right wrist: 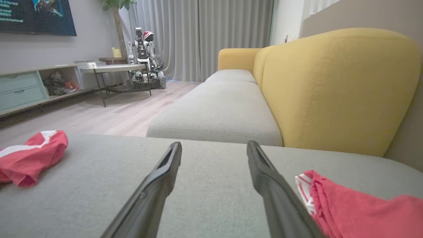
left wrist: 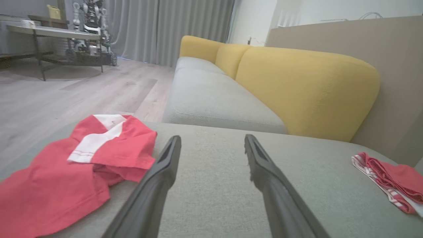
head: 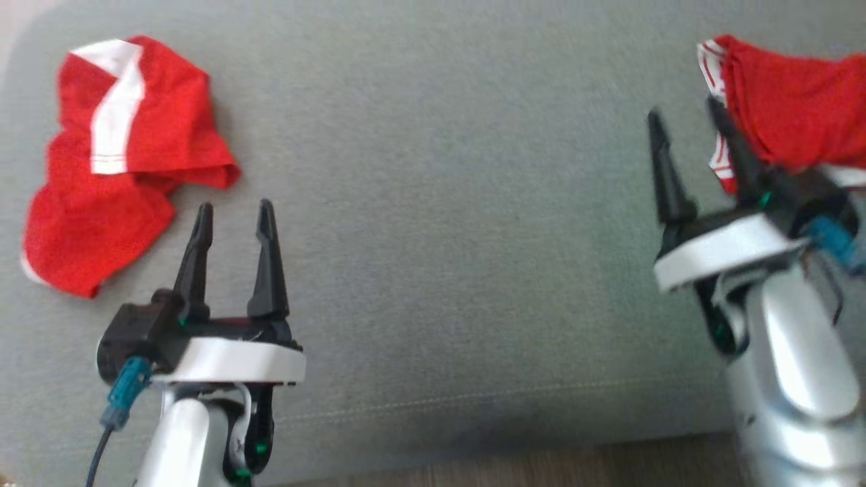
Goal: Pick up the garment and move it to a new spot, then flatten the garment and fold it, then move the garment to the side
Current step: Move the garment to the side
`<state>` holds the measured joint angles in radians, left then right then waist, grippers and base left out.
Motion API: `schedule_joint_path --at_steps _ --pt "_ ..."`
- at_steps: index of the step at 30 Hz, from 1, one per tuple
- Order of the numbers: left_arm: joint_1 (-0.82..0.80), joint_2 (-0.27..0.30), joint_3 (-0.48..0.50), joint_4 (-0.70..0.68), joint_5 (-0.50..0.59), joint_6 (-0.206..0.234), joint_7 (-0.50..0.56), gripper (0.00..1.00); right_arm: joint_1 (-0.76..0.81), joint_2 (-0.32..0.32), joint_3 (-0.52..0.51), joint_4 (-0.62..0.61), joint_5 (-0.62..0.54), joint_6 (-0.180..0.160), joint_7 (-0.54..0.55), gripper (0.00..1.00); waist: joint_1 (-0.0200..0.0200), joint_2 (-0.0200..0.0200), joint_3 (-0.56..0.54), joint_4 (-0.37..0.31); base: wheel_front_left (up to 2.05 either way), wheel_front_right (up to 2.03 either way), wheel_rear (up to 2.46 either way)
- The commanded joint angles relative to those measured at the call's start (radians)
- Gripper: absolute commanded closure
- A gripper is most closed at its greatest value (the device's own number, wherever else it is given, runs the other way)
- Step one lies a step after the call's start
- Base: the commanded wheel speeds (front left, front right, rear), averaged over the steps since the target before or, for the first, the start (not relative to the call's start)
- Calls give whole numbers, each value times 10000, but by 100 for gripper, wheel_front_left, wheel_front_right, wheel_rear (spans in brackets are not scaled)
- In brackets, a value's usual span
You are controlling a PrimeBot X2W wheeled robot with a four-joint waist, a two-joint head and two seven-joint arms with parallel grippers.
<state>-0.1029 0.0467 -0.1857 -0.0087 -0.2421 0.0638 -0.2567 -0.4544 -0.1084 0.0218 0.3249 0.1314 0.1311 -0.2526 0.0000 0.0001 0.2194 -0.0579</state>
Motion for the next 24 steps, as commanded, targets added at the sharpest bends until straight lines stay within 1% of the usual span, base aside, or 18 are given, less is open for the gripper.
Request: schedule_joint_path --at_steps 1,5,10,14,16,24 --pt "-123 37 304 -312 -81 108 -51 0 147 145 222 -480 -196 -4 -90 0 0 -1 -327 303 0 0 0" --pt "244 36 254 -397 -231 264 -51 0 989 283 323 -939 -1048 -4 -90 0 0 -1 -759 457 0 0 0" --pt "588 36 205 -361 -276 326 -51 0 1895 516 316 -1536 -1213 -4 -91 0 0 -1 -1018 560 0 0 0" --pt "782 36 154 -198 -334 277 -51 0 2302 569 234 -1675 -1126 -4 -91 0 0 -1 -1116 639 0 0 0" --pt "879 36 180 -152 -339 270 -51 0 2432 575 263 -1731 -899 -4 -91 0 0 -1 -1163 650 0 0 0" --pt "989 36 264 -157 -329 266 -51 0 2601 580 334 -1856 -518 -4 -91 0 0 -1 -1173 579 0 0 0"
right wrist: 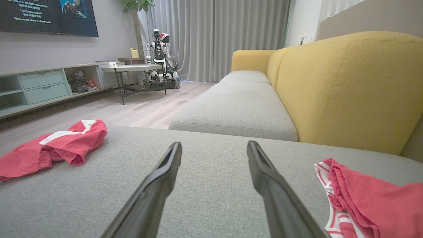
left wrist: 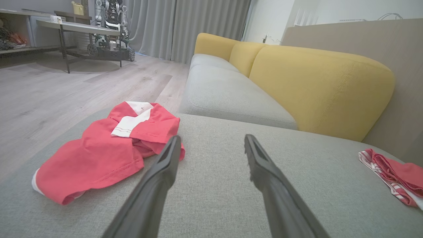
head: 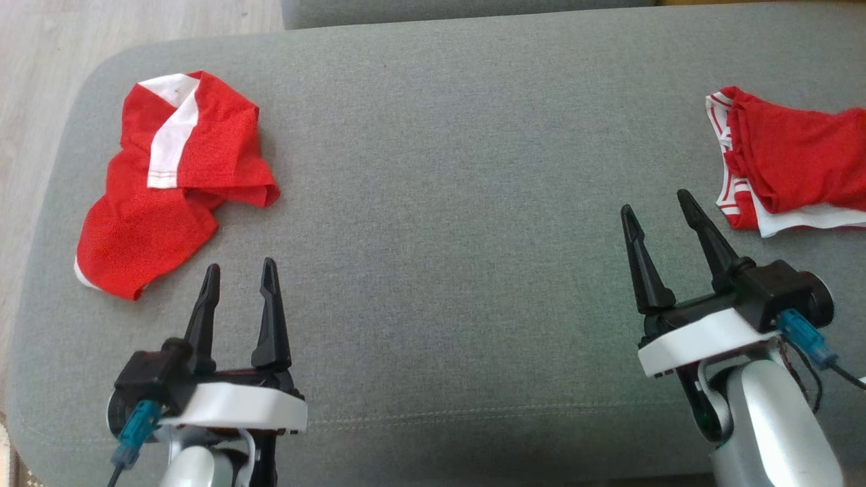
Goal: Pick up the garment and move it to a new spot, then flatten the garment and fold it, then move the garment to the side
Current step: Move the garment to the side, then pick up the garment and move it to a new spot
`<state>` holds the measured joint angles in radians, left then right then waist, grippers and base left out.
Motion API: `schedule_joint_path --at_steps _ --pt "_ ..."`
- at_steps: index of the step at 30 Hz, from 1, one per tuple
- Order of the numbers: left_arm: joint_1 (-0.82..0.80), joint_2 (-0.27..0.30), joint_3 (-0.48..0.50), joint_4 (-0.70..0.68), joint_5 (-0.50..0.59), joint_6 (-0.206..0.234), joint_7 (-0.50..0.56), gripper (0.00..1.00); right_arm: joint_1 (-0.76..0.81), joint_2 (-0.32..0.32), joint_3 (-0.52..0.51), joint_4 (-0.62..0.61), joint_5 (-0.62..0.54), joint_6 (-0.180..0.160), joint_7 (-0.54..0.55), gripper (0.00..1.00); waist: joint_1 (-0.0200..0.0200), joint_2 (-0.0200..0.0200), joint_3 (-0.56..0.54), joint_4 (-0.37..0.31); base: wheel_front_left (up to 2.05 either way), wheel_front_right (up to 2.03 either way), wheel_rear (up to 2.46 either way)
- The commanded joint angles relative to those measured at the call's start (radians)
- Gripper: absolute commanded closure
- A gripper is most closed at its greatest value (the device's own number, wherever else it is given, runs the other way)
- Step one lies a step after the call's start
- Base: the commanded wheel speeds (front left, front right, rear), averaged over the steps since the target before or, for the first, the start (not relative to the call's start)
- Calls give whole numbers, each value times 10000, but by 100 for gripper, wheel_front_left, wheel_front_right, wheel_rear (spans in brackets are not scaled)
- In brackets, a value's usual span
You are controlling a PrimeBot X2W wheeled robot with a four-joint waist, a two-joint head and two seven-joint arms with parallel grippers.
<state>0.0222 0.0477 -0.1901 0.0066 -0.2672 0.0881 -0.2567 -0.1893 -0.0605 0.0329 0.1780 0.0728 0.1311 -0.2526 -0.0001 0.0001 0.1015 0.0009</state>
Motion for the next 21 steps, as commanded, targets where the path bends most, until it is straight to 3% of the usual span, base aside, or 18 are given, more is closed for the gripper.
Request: schedule_joint_path --at_steps 1,21 --pt "-270 26 309 -319 -77 23 -51 0 -49 101 224 -395 81 -4 -91 0 1 -1 11 -17 0 0 0" --pt "-348 26 265 -258 -37 -18 -51 0 -95 102 314 -151 430 -4 -91 0 1 -1 52 22 0 0 0"
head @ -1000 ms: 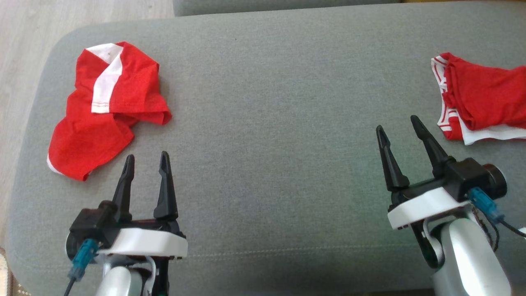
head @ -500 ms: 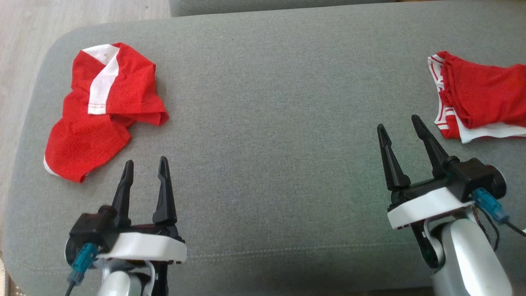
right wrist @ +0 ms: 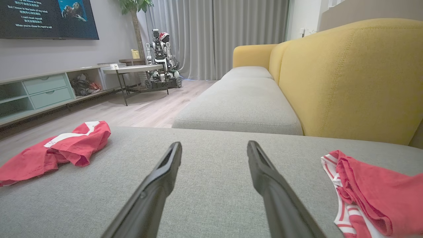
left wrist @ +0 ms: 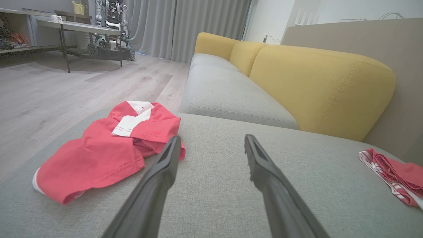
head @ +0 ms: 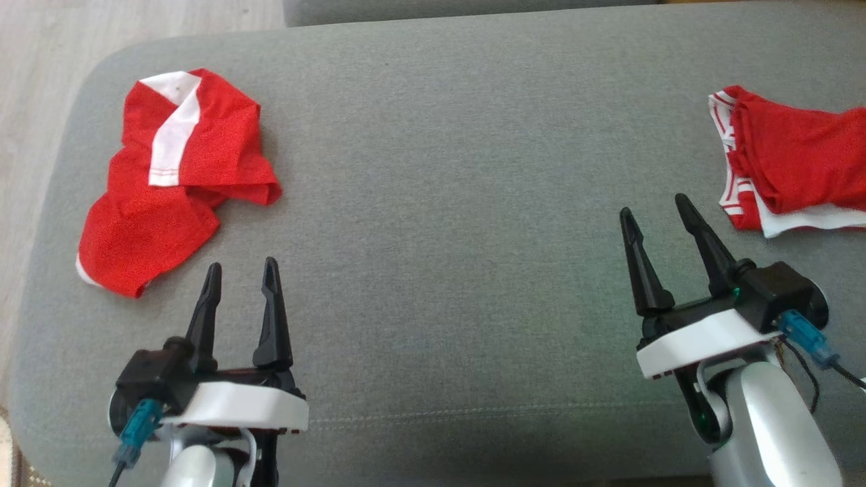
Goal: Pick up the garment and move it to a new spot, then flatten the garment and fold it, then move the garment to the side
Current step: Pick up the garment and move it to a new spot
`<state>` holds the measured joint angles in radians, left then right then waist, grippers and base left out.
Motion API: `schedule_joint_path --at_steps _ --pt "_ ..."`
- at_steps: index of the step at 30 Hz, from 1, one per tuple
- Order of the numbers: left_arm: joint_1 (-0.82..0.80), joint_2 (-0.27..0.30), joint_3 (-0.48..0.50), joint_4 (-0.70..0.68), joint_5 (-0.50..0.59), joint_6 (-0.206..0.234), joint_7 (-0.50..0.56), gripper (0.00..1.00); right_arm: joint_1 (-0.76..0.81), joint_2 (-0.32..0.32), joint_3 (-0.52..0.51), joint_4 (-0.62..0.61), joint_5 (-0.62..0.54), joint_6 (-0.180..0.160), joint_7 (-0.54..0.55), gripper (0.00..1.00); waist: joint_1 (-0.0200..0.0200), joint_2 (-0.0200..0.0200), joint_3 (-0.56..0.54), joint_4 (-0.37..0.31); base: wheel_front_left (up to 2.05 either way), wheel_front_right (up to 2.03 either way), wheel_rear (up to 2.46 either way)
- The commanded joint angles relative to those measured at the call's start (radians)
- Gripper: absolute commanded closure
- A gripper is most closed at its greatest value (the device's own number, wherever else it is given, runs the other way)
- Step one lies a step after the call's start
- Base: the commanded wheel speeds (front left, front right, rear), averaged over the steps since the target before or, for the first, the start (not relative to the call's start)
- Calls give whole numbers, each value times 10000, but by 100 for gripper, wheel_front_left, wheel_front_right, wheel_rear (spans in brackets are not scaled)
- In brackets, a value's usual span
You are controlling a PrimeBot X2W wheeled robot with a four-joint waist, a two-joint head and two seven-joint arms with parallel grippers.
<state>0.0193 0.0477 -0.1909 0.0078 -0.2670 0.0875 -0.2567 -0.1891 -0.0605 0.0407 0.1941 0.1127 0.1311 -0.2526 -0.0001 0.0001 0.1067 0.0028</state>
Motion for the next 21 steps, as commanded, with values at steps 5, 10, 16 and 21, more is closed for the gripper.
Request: schedule_joint_path --at_steps 5,10,16,21 --pt "-326 26 261 -272 -58 -10 -51 0 0 102 106 -378 37 -4 -91 0 1 -1 -44 284 0 0 0" --pt "-268 26 295 -338 -63 13 -51 0 109 102 371 -487 28 -4 -91 0 1 -1 -74 818 0 0 0" --pt "-207 26 297 -375 -81 20 -51 0 196 102 593 -435 90 -4 -91 0 1 -1 -143 1642 0 0 0" --pt "-55 26 348 -462 -100 46 -51 0 294 102 813 -431 56 -4 -91 0 1 -1 -266 2397 0 0 0"
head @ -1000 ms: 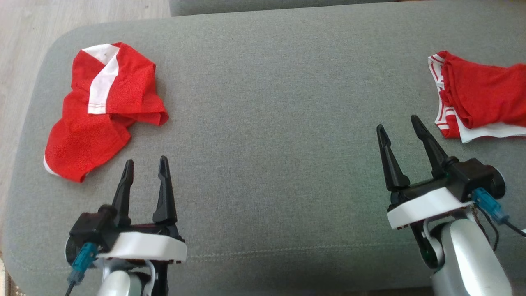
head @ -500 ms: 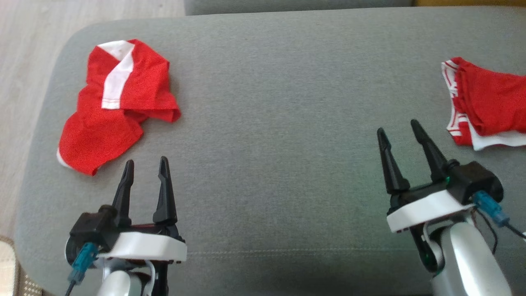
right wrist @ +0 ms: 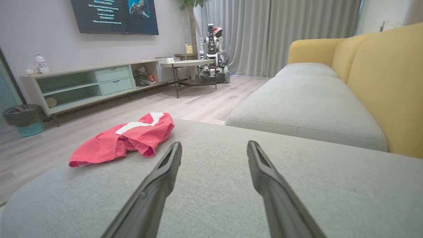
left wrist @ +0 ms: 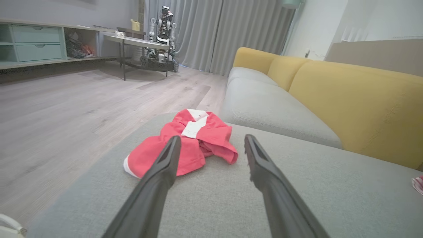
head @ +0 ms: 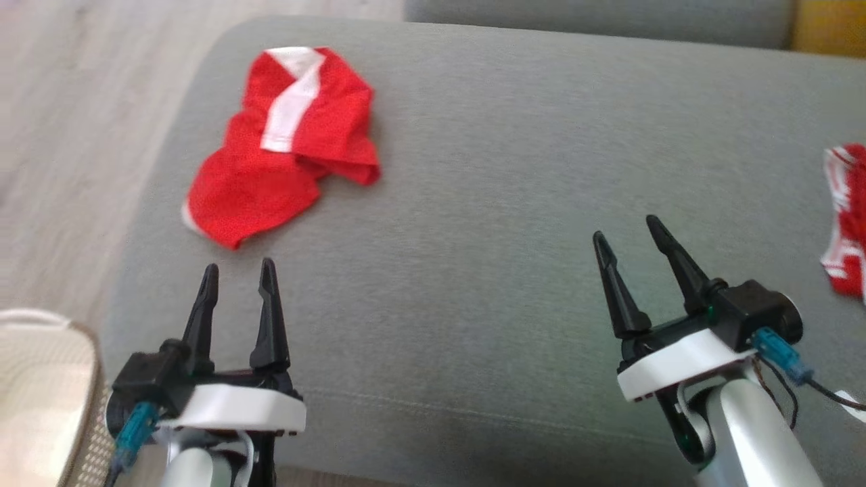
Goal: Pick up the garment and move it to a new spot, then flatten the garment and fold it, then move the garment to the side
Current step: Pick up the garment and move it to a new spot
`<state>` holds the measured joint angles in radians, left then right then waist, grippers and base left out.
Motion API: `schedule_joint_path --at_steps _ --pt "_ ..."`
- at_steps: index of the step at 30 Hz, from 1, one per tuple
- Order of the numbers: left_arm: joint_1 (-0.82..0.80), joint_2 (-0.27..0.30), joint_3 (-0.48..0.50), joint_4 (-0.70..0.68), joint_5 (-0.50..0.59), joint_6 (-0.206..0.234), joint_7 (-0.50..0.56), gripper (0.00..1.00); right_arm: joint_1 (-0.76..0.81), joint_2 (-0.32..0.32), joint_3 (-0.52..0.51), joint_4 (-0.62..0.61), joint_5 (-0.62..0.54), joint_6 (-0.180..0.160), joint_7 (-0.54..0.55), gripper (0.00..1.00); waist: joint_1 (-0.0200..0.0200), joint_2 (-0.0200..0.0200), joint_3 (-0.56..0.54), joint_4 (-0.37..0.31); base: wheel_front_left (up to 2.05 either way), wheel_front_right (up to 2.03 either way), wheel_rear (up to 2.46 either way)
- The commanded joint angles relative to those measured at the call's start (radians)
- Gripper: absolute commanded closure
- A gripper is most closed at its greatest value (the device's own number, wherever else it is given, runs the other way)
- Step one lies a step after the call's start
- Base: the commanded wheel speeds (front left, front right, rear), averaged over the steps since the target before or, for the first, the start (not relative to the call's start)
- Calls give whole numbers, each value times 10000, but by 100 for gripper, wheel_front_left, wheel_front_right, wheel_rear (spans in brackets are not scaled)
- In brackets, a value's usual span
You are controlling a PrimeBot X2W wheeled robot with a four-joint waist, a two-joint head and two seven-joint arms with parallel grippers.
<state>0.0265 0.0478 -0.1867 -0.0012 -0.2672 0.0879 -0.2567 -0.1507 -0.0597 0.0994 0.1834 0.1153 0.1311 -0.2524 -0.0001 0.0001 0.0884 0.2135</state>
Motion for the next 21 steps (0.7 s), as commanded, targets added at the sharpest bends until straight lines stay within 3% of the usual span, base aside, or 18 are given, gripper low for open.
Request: schedule_joint_path --at_steps 1,11,21 --pt "-94 24 324 -385 -103 38 -51 0 -65 95 256 -317 26 -4 -93 0 1 -1 -107 434 0 0 0" --pt "167 24 410 -586 -180 147 -51 0 0 95 750 -180 -75 -4 -93 0 1 -1 -177 1496 0 0 0" --pt "200 24 579 -678 -364 227 -51 0 30 95 767 -170 -132 -4 -93 0 1 -1 -137 1631 0 0 0"
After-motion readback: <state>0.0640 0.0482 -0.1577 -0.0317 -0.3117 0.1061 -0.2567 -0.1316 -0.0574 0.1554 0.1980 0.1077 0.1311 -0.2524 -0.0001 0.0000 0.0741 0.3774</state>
